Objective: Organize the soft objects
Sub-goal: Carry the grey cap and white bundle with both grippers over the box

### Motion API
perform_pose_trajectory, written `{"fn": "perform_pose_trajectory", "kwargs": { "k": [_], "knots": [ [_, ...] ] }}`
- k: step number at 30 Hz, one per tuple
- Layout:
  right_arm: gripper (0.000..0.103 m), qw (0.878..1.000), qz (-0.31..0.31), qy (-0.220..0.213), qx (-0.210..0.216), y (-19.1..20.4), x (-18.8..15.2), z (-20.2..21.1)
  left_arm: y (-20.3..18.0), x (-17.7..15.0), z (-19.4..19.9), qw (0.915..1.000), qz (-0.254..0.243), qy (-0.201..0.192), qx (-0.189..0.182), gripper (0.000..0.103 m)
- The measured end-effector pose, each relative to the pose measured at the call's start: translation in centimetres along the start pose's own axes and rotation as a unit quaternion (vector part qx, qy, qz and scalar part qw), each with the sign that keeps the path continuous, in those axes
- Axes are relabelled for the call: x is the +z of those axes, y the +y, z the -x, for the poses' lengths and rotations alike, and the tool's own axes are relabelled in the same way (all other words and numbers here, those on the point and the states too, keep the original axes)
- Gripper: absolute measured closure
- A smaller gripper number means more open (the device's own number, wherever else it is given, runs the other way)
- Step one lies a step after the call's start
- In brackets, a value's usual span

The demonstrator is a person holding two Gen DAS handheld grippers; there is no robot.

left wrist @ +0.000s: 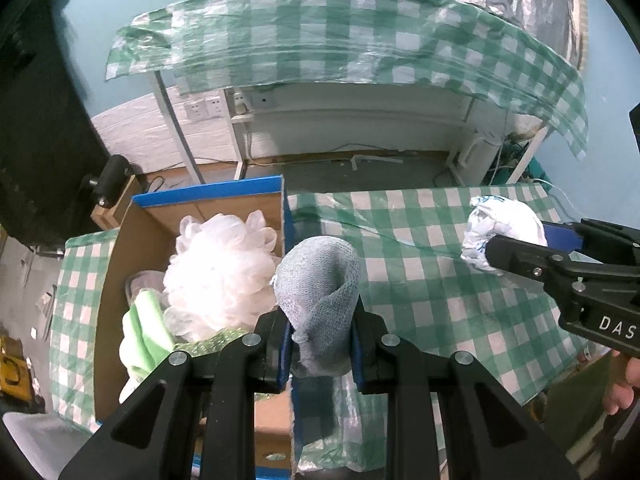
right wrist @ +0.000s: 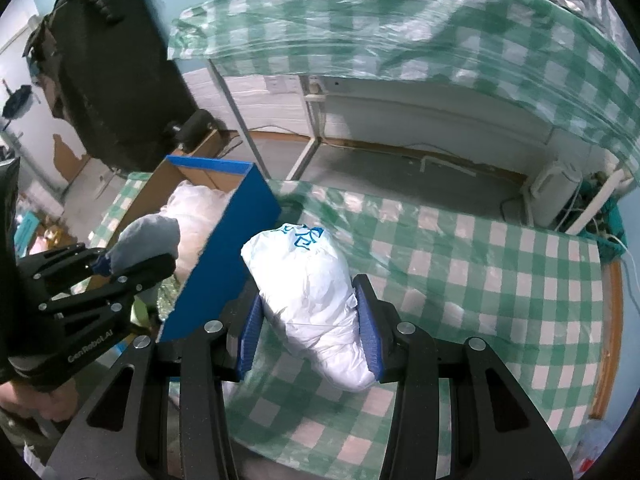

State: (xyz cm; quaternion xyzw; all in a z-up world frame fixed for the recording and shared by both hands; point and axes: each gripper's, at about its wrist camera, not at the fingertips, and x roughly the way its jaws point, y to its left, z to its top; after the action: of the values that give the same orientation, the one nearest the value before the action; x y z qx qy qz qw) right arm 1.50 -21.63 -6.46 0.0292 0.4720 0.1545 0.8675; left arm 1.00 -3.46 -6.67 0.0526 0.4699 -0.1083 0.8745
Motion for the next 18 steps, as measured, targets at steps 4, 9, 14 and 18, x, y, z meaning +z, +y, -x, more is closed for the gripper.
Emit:
{"fn": "perform_pose_trajectory", "kwargs": {
  "k": [4,9,14,18],
  "knots": [
    [0.06,1.0,0.013,0.002,0.008,1.4,0.3,-0.3,1.1,-0.3,0.6,1.0,0.006,-0.005,0.004,0.08],
    [0.06,0.999,0.028,0.002,0.017,3.3,0.8,-0.6,2.8,-0.7,1.3,0.9997,0.02,-0.008,0.008,0.08],
    [0.06,0.999,0.042,0.008,0.024,5.2,1.2,-1.3,4.5,-1.1,1.4,0.9992,0.036,-0.006,0.016,0.08],
    [0.06,0.998,0.051,0.011,0.029,6.5,1.4,-1.8,5.8,-1.7,1.8,0.9987,0.046,-0.008,0.021,0.08]
  ]
}}
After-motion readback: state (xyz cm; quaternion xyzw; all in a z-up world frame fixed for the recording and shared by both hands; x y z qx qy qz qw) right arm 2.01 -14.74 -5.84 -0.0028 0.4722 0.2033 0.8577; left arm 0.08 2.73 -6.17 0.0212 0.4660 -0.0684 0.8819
